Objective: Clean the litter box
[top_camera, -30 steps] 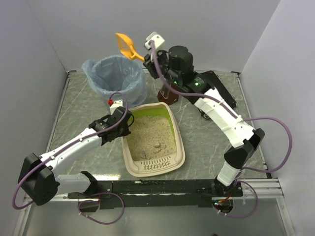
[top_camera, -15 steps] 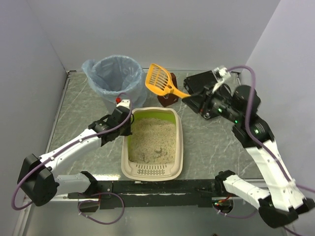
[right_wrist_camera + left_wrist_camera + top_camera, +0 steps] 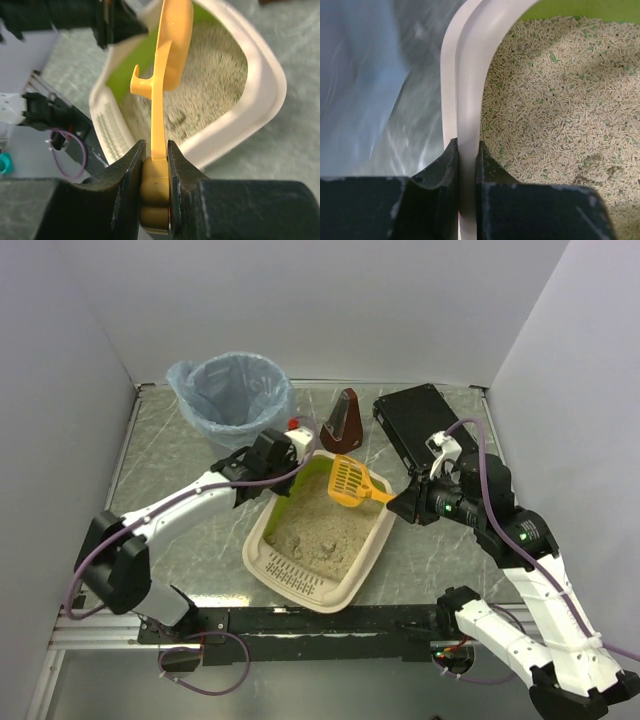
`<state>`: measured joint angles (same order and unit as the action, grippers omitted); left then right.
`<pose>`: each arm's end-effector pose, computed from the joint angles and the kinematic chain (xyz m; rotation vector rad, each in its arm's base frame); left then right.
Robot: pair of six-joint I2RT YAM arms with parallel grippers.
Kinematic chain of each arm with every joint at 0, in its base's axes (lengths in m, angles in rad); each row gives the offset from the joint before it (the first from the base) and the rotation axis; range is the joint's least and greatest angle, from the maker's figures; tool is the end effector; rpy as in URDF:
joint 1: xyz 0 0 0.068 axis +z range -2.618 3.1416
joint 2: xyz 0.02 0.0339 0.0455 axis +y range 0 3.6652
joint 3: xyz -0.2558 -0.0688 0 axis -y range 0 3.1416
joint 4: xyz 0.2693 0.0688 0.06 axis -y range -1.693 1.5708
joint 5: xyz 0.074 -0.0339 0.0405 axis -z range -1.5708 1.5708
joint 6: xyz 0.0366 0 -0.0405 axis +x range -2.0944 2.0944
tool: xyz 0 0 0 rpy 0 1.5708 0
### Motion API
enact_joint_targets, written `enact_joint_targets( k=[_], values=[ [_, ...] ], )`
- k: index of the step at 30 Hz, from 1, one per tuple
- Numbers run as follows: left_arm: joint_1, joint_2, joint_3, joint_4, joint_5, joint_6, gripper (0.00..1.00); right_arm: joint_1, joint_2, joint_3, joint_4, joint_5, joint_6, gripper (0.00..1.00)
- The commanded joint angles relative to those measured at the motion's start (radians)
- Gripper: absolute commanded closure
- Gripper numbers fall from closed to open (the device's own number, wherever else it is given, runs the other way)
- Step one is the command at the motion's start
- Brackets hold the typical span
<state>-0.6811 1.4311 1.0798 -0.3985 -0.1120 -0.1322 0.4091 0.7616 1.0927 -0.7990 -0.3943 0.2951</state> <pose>0.2657 -0.2101 0.2553 0.5770 2.2591 -0.2812 0.1469 0.0790 0.3857 -0.3753 2.0711 0.8348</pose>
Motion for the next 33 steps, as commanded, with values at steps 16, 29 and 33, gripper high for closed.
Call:
enact_joint_targets(
  k=[16, 29, 33],
  values=[
    [-0.103, 0.373, 0.571, 0.079, 0.31, 0.564, 0.5, -0.081, 0.124, -0.126, -0.043, -0.043, 0.041, 1.0],
    [-0.115, 0.085, 0.455, -0.073, -0.275, -0.226, 0.03, -0.128, 0.131, -0.145, -0.031, -0.075, 0.081, 1.0],
    [-0.123, -0.026, 0.268, -0.316, -0.284, -0.631, 0.03, -0.13, 0.145, -0.163, 0.023, -0.066, 0.081, 1.0]
  ],
)
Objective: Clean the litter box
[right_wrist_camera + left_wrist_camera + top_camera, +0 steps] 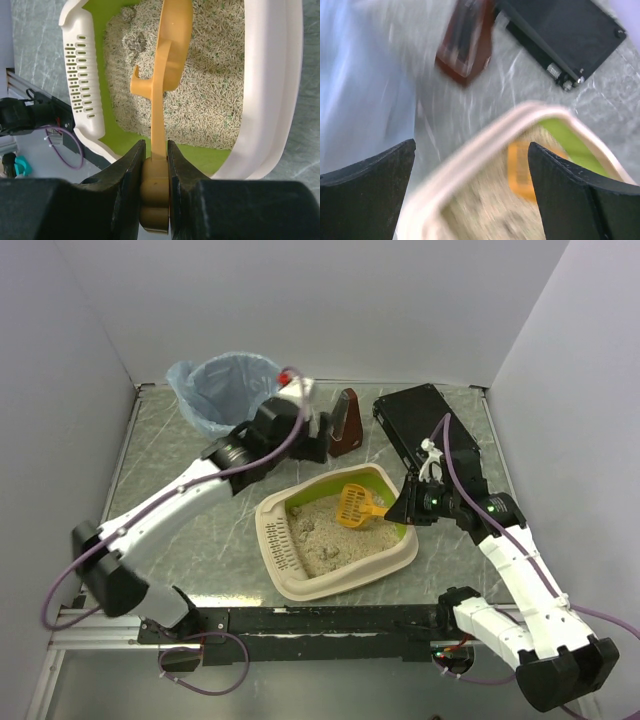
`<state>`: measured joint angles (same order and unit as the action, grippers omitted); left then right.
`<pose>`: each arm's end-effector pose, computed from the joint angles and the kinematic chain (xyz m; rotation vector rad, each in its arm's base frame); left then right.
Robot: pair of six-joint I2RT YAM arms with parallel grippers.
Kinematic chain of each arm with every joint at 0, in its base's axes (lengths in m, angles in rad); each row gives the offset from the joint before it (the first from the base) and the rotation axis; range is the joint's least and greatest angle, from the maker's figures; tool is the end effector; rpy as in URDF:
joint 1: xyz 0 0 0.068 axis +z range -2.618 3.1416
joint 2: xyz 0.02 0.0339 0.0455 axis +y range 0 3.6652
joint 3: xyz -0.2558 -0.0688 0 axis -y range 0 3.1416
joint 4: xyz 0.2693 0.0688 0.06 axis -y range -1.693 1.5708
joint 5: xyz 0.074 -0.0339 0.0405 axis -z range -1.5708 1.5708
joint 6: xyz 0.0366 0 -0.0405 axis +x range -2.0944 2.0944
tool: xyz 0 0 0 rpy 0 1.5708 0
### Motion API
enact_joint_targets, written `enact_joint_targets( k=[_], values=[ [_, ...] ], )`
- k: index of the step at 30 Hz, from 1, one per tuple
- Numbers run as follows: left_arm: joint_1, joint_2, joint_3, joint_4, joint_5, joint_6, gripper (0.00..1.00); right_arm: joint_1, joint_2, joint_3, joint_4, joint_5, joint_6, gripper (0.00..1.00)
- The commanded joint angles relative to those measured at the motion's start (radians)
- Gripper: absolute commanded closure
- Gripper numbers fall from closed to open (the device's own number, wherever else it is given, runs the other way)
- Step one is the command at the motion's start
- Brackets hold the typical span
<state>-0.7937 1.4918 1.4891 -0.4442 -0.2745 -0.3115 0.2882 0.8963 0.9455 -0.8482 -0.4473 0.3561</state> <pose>0.2650 -0.2553 0.3806 0.3115 2.0020 -0.4298 0.1881 0.0723 0.3098 -0.1413 2.4246 0.8329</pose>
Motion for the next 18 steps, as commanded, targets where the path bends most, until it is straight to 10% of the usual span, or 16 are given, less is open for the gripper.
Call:
enact_joint_targets(
  k=[1, 5, 12, 18],
  values=[
    [-0.012, -0.125, -0.174, -0.325, -0.13, -0.507, 0.03, -0.008, 0.009, -0.027, 0.087, -0.021, 0.018, 1.0],
    [-0.016, -0.237, -0.343, -0.439, -0.103, -0.707, 0.03, -0.009, -0.002, -0.089, 0.158, -0.077, 0.018, 1.0],
    [-0.015, -0.579, -0.775, -0.035, -0.014, -0.752, 0.03, -0.009, 0.004, -0.105, 0.172, -0.106, 0.007, 1.0],
    [-0.013, -0.758, -0.93, -0.048, -0.034, -0.83, 0.03, -0.009, -0.016, -0.131, 0.195, -0.105, 0.018, 1.0]
  ],
)
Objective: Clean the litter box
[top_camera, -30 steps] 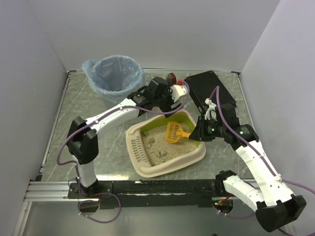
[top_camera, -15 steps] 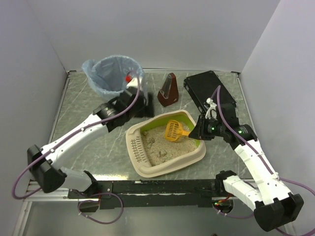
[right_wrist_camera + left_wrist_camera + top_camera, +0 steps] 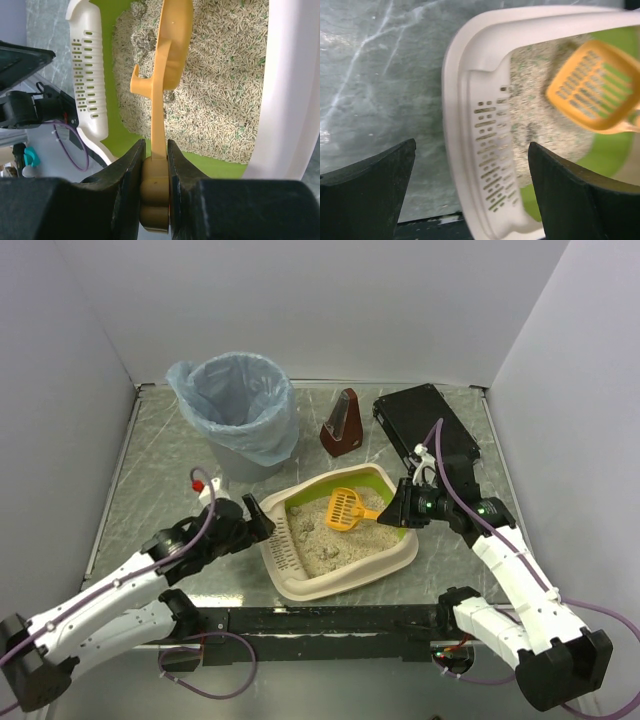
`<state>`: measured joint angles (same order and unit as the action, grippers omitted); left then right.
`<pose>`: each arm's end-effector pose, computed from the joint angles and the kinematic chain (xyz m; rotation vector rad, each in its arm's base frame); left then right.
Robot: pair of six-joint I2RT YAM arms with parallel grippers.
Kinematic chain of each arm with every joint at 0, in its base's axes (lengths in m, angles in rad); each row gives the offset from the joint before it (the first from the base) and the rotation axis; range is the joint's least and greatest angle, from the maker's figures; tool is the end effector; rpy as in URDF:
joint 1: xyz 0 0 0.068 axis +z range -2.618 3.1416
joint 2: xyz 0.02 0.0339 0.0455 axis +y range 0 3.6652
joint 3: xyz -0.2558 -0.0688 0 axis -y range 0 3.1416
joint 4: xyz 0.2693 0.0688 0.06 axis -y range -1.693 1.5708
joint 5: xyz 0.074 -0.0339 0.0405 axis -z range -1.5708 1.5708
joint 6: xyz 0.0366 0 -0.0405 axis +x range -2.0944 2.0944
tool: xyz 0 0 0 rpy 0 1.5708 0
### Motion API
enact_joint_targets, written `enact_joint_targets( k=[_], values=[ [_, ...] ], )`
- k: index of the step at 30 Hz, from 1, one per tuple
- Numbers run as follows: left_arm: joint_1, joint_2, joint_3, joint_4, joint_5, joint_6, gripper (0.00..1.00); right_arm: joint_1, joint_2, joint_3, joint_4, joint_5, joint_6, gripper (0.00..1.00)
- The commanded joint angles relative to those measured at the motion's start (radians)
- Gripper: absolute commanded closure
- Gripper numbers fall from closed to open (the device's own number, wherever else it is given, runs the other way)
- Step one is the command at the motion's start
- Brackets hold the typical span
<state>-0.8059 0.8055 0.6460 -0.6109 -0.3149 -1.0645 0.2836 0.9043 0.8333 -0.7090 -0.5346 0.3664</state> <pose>0.1441 -0.1338 0.2387 -0.4619 2.3220 -0.5815 0.1961 0.0766 0.2811 -0.1743 2.4028 0.9401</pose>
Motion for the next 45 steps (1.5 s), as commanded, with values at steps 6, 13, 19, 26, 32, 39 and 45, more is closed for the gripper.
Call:
enact_joint_targets(
  k=[6, 13, 19, 26, 32, 39, 45],
  values=[
    [0.004, -0.151, -0.226, 0.307, 0.074, -0.104, 0.03, -0.004, -0.036, -0.017, 0.043, -0.007, 0.012, 1.0],
    [0.04, -0.074, -0.322, 0.496, 0.157, -0.137, 0.03, -0.004, -0.028, -0.011, 0.045, -0.021, 0.02, 1.0],
    [0.089, 0.059, -0.293, 0.563, 0.24, -0.109, 0.03, -0.004, -0.038, -0.022, 0.048, -0.013, 0.026, 1.0],
    [0.106, 0.173, -0.276, 0.625, 0.307, -0.1, 0.15, -0.004, -0.035, -0.025, 0.039, -0.008, 0.023, 1.0],
    [0.111, 0.161, -0.275, 0.614, 0.307, -0.13, 0.47, -0.004, -0.027, -0.025, 0.052, -0.019, 0.028, 1.0],
    [0.111, 0.09, -0.183, 0.439, 0.27, -0.1, 0.81, -0.004, -0.016, -0.007, 0.019, -0.031, 0.043, 1.0],
    [0.111, 0.127, -0.046, 0.373, 0.269, 0.011, 0.92, -0.004, 0.027, 0.016, -0.044, -0.007, 0.081, 1.0]
  ],
)
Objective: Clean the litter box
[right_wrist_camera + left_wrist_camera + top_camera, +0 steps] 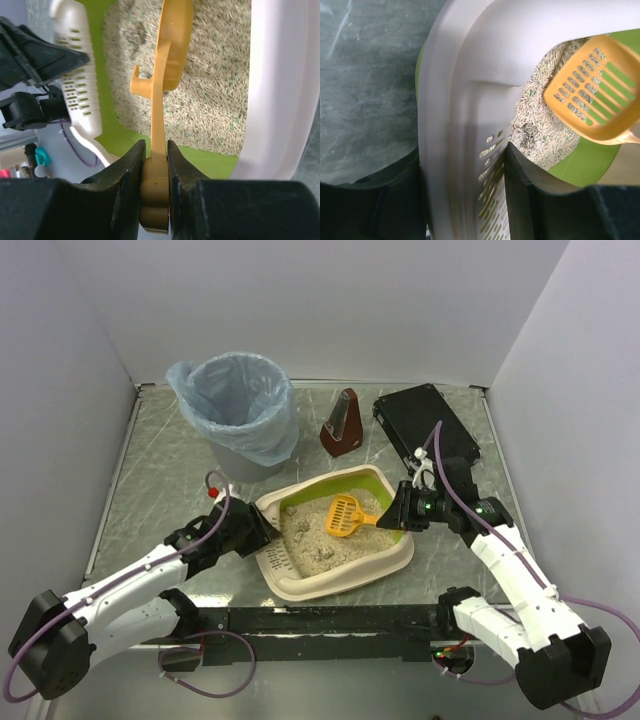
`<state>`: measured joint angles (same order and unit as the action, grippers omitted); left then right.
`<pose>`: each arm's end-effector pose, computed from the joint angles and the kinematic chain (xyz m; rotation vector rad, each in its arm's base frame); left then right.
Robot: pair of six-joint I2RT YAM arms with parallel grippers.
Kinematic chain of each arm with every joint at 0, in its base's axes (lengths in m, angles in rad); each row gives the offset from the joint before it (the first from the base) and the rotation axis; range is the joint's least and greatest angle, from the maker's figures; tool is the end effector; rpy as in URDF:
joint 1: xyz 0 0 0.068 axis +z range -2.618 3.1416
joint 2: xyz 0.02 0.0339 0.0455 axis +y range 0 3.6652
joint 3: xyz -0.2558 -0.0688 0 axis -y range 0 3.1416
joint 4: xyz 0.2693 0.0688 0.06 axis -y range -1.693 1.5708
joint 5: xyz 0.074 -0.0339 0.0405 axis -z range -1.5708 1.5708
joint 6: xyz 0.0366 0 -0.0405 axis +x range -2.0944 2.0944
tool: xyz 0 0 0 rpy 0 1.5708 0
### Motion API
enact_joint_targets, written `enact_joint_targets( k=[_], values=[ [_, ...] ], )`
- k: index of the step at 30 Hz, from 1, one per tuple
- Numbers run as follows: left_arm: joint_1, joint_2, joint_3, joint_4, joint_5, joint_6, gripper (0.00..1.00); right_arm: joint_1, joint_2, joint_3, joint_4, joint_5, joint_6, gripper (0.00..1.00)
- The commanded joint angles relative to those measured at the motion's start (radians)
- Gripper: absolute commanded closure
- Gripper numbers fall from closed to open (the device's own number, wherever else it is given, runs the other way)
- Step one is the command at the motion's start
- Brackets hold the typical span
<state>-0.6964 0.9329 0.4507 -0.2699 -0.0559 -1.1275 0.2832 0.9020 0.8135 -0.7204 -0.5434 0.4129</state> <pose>0.1661 -0.1362 0.1718 -0.5596 2.4153 -0.8080 0.1941 0.0762 0.2739 -0.1132 2.4451 0.9694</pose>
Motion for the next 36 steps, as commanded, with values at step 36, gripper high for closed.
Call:
enact_joint_targets(
  k=[36],
  values=[
    [-0.087, 0.176, 0.611, 0.04, -0.071, 0.293, 0.99, 0.001, 0.353, -0.338, 1.037, -0.254, 0.558, 1.0]
  ],
)
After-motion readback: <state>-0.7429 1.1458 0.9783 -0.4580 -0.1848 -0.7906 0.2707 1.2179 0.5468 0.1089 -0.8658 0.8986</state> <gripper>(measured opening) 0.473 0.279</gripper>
